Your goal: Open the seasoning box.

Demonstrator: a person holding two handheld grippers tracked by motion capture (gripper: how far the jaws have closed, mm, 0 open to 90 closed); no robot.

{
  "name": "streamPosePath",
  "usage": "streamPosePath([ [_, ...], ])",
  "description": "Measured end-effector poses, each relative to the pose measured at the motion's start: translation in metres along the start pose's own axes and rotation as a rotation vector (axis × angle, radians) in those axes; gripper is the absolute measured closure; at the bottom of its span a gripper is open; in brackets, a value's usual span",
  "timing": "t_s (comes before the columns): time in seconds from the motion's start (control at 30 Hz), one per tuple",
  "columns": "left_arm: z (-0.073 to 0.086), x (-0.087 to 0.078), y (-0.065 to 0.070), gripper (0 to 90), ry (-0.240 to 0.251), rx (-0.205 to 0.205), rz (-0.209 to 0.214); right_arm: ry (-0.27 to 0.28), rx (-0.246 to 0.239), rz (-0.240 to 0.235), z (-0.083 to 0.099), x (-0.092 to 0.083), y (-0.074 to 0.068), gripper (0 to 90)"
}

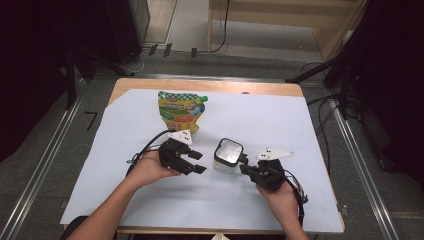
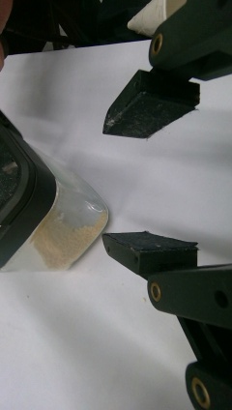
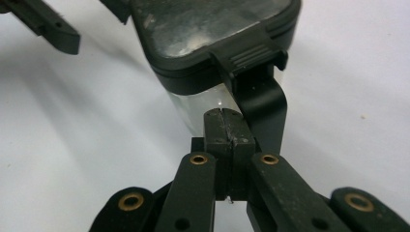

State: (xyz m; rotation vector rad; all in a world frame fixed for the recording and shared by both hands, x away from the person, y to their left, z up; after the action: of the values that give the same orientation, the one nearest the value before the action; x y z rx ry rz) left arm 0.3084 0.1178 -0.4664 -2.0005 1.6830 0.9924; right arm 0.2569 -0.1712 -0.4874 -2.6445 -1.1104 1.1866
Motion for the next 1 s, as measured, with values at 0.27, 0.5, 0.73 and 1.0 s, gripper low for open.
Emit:
streamPosePath([
  [0.27,-0.007,0.007,0.002,42.5,0.005,0.003,0.004,-0.008,0.022,0.013,-0.004,-0.001,0.016,90.0],
  [0.5,-0.015,0.013,0.001,41.1,0.018,-0.009,0.020,-0.003,0.020,0.029,-0.008,-0.003,0.030,90.0],
  [0.73,-0.027,0.016,-0.002,38.0,0.021,0.004,0.024,-0.008,0.036,0.024,-0.012,-0.001,0.040,90.0],
  [1.0,-0.043,0.019,-0.004,34.0,0.014,0.031,0.023,0.034,0.024,0.051,-0.016,-0.016,0.046,90.0],
])
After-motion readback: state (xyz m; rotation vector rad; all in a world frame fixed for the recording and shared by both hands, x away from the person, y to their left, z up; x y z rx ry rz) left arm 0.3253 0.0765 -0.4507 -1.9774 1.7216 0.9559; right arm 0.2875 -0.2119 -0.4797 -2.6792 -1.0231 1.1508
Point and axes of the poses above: each handheld gripper's, and its own axes: x roughly forward along the jaws, z roughly out of its underside, y roughly to its right, the point moved 1 cm from there along x, roughly forward along the jaws, and after that the axes turned 6 degrees about x, right-handed, at the moved point
